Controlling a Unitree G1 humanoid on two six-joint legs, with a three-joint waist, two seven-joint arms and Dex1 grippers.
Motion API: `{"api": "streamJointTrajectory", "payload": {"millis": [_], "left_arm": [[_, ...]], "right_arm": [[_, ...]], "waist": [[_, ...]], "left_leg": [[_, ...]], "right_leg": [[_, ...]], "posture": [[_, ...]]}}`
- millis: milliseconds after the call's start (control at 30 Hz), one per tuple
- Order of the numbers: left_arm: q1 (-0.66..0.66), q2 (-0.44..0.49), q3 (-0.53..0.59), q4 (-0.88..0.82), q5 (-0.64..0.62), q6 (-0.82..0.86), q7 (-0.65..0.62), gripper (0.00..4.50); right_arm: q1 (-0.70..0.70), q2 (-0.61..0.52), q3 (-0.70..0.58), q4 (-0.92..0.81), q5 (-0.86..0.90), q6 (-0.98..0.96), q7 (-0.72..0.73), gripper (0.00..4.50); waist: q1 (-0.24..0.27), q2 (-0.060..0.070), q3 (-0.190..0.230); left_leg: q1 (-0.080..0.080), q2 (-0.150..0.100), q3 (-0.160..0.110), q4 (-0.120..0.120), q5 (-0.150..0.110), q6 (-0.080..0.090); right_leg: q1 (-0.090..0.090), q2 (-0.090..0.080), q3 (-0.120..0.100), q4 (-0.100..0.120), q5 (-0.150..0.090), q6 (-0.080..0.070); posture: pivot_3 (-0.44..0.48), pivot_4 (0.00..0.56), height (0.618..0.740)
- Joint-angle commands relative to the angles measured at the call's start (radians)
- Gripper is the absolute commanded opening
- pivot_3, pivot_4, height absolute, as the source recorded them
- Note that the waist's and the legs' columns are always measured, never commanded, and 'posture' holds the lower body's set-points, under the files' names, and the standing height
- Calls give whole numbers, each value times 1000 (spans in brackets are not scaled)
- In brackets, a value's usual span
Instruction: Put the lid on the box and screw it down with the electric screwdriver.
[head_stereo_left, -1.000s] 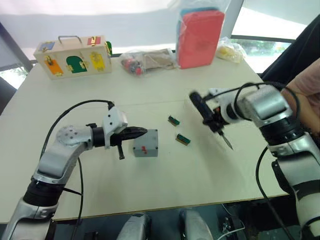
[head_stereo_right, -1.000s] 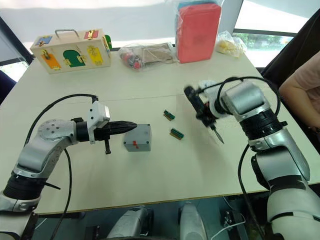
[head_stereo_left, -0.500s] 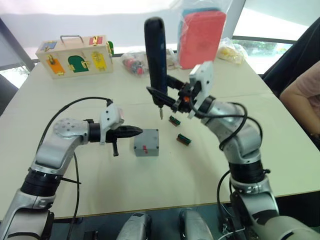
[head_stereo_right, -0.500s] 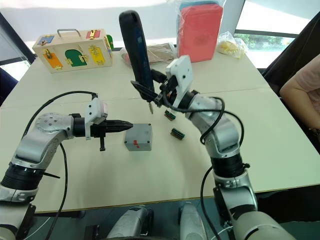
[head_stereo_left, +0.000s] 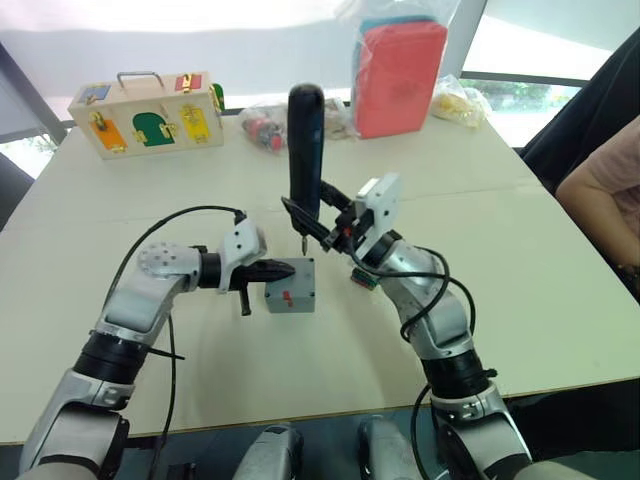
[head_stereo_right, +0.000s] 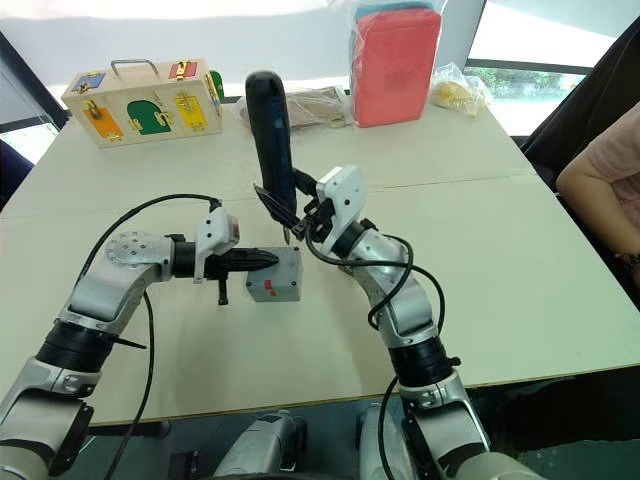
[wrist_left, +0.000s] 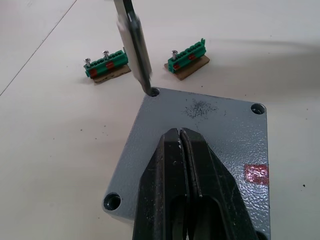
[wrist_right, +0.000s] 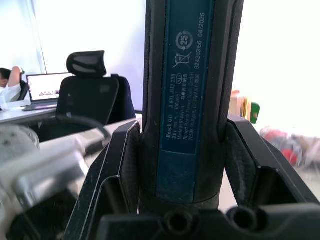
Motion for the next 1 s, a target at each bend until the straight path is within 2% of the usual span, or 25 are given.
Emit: {"api": "streamJointTrajectory", "payload": {"millis": [33, 500, 1000], "left_arm": [[-1, 5, -8, 5, 18, -2, -7, 0], [0, 7, -5, 5, 18, 2, -12, 0], [-4, 2, -5, 8, 25, 3, -10, 0]], "right_arm": [[-18, 15, 1, -30, -6, -53, -1, 1870], [-18, -25, -33, -16, -15, -69, -3, 1870], [9, -1, 26, -23, -12, -42, 13, 1870]], "waist": [[0, 0, 0], [0, 0, 0], [-1, 0, 0]], "left_leg": [[0, 0, 0, 0, 0, 0], [1, 0, 0, 0, 0, 0], [3, 0, 0, 0, 0, 0]], "right_leg": [[0, 0, 0, 0, 0, 0], [1, 0, 0, 0, 0, 0], [3, 0, 0, 0, 0, 0]], "posture": [[0, 150, 740], [0, 150, 740], [0, 150, 740]]}}
